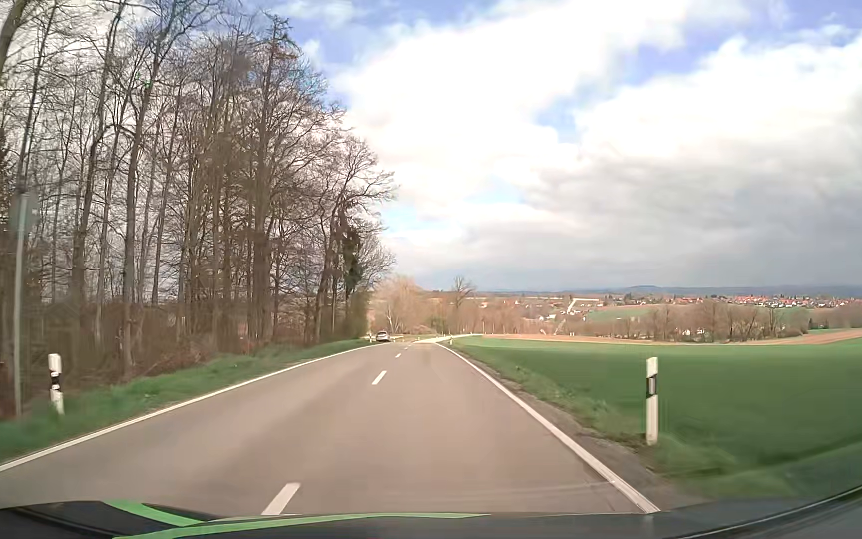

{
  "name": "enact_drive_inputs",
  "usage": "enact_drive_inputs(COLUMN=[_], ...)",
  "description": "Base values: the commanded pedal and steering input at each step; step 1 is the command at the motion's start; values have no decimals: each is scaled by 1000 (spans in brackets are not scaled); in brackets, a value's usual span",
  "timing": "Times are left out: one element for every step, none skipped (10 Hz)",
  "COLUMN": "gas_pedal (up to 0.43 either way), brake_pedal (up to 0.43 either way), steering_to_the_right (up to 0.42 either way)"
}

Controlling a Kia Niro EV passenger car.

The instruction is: Follow the waypoints while adhering to traffic rules and regulations

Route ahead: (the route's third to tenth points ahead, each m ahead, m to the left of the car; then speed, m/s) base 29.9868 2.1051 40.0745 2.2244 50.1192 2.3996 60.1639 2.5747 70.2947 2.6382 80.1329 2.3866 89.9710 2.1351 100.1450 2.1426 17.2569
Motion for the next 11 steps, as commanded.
enact_drive_inputs(gas_pedal=[20,20,20,20,20,20,20,20,20,20,20], brake_pedal=[0,0,0,0,0,0,0,0,0,0,0], steering_to_the_right=[-2,-1,-1,-2,-3,-4,-4,-4,-4,-4,-4])
